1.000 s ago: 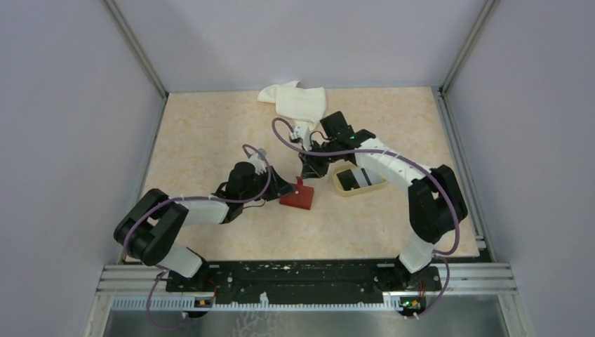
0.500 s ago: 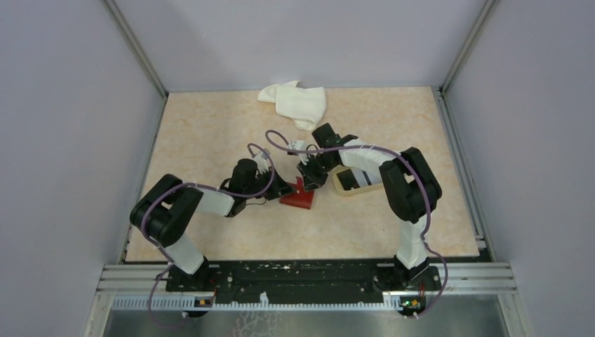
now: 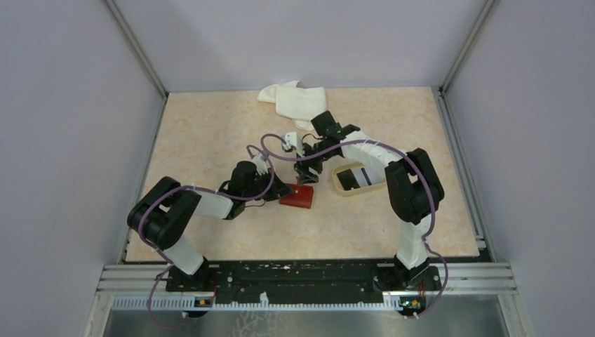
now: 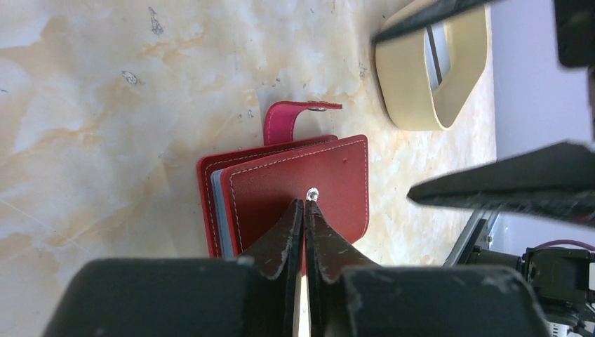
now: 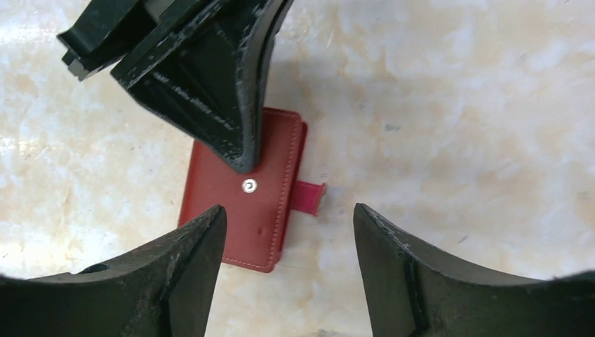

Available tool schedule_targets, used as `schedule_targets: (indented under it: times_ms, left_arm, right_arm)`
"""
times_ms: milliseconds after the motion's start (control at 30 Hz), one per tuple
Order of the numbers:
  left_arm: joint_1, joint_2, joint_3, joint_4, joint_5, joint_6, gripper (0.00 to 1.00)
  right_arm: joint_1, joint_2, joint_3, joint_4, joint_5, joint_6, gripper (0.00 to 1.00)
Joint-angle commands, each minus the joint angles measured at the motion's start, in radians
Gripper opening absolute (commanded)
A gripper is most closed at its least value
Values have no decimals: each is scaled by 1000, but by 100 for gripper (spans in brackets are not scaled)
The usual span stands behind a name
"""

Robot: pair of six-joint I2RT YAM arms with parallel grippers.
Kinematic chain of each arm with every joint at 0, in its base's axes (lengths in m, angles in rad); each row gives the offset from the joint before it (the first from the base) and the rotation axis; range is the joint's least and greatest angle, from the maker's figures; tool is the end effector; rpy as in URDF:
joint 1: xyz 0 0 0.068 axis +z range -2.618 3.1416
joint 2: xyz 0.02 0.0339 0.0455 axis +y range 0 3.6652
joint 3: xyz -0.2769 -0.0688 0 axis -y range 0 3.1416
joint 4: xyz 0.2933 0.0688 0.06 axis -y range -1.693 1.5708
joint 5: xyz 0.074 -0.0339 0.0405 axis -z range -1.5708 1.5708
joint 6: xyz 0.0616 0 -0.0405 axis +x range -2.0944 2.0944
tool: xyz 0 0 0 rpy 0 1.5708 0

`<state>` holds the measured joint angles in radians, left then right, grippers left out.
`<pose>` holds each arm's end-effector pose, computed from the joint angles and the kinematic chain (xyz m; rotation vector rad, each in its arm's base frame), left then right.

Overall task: Put the credit cards into the card holder
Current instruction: Close the card holder at the center of the board.

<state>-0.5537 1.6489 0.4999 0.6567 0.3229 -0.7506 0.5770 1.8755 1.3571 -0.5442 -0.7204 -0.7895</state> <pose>0.2731 -0.1918 0.0839 -0.0029 2.2376 -1.0971 0.3517 0.2774 0.1793 -1.7261 1.7422 0.8469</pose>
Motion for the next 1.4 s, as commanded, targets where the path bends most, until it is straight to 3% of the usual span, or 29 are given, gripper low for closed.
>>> schedule_targets:
  times_ms: [0,300,633,1000,1367]
  left_arm:
    - [5,2,-46,-21,-39,73,9]
    - [6,31,-46,17,-18,79,8]
    - [5,44,-46,38,0,80,8]
    - [5,48,-49,44,1,80,8]
    - [5,52,-48,46,4,80,8]
  right_arm:
    - [-19,43,161,-92,-53,-117,65]
    - [-20,150,222,-142,-30,-56,51]
    - [-20,161,202,-136,-23,-24,43]
    - [-18,185,229,-139,-28,10,26]
    - [-16,183,224,-107,-23,45,22]
